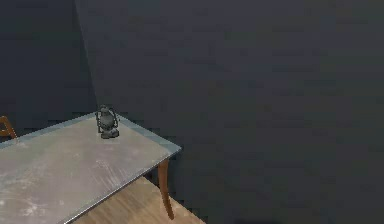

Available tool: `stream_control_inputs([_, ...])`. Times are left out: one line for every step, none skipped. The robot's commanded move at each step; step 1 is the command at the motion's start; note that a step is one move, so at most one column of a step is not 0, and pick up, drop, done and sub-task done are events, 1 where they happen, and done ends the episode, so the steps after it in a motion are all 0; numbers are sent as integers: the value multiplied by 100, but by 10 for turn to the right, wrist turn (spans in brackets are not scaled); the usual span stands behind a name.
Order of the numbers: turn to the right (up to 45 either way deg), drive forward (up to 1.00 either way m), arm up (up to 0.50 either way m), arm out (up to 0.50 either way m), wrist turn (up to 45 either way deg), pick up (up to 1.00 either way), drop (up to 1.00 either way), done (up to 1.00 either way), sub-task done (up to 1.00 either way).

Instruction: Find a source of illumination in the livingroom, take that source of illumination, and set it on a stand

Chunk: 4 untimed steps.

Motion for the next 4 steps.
stream_control_inputs([30,0,0,0,0,0,0,0,0])
stream_control_inputs([-60,0,0,0,0,0,0,0,0])
stream_control_inputs([0,20,0,0,0,0,0,0,0])
stream_control_inputs([120,0,0,0,0,0,0,0,0])
